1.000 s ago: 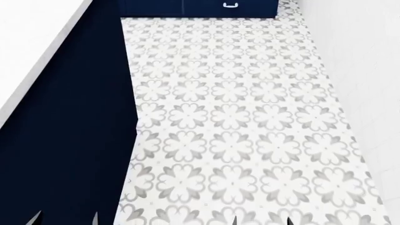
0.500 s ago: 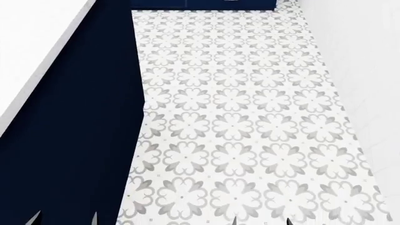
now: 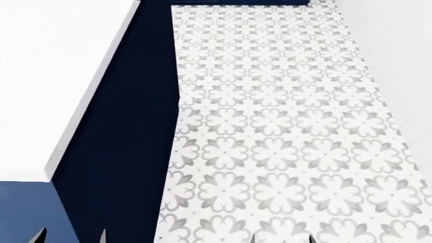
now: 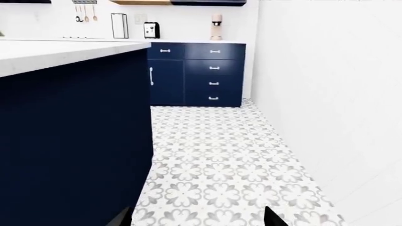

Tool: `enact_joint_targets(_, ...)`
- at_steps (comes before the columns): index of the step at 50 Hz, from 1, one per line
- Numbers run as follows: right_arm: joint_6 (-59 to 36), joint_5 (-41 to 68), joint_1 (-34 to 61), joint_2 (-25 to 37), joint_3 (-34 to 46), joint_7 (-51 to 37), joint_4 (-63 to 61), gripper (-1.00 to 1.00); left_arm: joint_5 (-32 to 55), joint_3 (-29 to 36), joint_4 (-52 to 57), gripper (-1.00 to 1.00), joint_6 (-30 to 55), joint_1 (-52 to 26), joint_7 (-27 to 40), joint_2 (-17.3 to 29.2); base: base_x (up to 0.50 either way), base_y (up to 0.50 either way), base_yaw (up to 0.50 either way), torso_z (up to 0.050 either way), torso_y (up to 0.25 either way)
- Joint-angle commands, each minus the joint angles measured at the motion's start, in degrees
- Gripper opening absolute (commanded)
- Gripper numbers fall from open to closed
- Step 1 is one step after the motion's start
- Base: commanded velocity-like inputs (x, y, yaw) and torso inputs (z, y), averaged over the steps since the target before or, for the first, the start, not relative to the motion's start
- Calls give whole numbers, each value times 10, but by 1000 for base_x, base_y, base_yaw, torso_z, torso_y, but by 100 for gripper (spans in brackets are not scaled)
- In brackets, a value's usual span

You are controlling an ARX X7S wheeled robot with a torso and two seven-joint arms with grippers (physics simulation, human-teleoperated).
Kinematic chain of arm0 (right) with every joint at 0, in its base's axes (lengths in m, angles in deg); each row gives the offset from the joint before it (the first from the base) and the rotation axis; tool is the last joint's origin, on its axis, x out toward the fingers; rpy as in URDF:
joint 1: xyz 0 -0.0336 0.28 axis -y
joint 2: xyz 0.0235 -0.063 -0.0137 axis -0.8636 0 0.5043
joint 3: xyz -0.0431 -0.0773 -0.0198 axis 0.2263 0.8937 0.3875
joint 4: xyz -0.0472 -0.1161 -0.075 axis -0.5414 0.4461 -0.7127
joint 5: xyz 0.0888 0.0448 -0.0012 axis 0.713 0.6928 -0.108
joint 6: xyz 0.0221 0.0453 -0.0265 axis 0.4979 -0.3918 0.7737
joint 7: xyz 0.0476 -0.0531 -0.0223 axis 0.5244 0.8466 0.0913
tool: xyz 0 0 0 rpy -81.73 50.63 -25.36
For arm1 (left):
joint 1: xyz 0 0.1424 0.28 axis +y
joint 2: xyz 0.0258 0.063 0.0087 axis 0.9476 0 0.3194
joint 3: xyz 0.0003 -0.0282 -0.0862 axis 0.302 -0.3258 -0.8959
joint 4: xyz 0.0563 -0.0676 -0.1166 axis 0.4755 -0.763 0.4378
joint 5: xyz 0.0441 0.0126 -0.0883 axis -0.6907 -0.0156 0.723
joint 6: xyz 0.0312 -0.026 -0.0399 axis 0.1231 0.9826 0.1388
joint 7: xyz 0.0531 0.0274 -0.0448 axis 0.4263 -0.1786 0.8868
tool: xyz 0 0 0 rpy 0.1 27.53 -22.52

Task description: Place the cup inside the bowl on the dining table and move the bowl to any counter.

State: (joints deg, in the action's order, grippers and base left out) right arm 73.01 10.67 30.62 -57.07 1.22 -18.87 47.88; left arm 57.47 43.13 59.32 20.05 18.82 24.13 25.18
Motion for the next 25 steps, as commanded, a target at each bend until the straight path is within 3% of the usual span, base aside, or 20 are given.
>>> enact_joint_targets(1, 1, 3, 0, 6, 8, -9, -1, 100, 7, 7, 0, 100, -1, -2, 6, 7, -164, 500, 0, 0, 0)
enact_joint_targets(25, 3, 12, 1, 15, 20, -21, -1, 100, 16, 19, 1, 100, -2, -4, 19, 16, -171, 500, 0, 0, 0)
